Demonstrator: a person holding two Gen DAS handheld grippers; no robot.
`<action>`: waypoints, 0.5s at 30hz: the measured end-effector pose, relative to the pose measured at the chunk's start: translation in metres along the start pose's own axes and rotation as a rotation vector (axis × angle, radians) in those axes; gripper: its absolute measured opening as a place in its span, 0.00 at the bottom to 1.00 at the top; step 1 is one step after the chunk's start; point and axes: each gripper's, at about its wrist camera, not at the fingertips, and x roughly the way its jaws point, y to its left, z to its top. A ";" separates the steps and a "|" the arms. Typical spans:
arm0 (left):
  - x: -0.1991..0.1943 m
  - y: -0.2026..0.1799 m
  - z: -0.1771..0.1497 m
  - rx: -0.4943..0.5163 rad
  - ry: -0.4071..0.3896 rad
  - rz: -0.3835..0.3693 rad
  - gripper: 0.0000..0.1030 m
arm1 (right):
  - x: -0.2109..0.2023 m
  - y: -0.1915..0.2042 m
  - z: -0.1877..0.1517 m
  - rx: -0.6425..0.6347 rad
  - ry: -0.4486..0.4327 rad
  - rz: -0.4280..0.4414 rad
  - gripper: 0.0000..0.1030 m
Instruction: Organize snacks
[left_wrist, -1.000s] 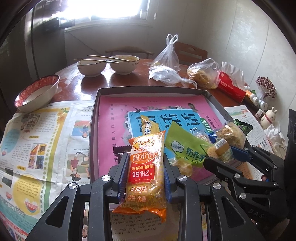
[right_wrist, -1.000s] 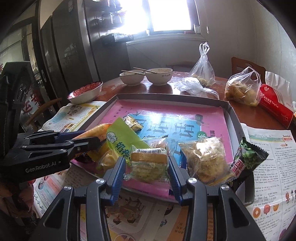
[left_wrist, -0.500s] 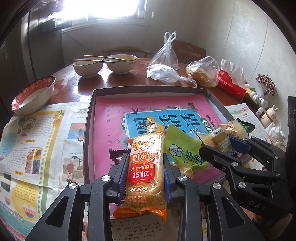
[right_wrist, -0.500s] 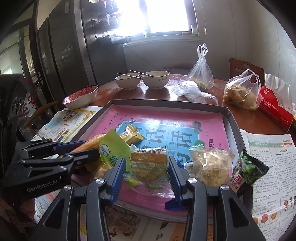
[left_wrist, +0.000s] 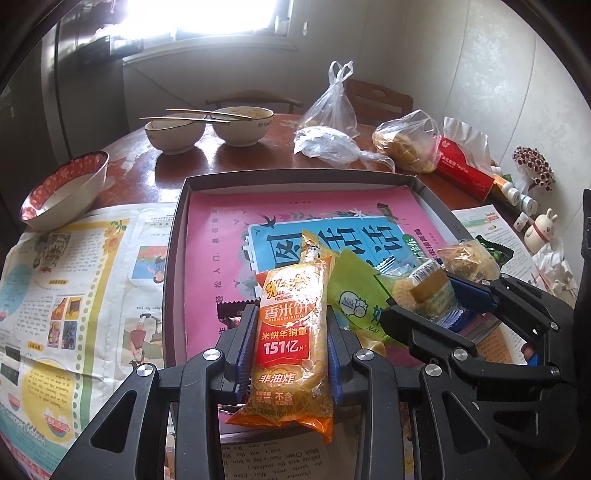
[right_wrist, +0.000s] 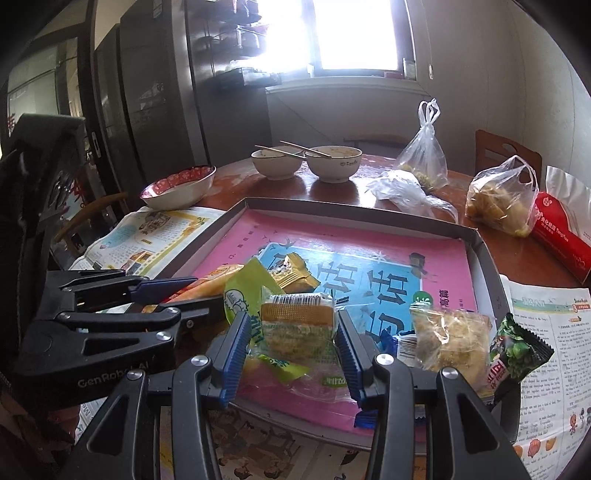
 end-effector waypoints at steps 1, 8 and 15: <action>0.000 0.000 0.000 -0.001 0.000 0.000 0.33 | -0.001 0.000 -0.001 0.001 -0.002 -0.001 0.45; 0.001 -0.001 0.000 0.000 -0.001 0.004 0.34 | -0.002 -0.010 -0.005 0.041 0.000 -0.017 0.45; 0.001 0.000 0.000 -0.002 -0.001 0.002 0.34 | -0.003 -0.019 -0.006 0.079 -0.003 -0.033 0.46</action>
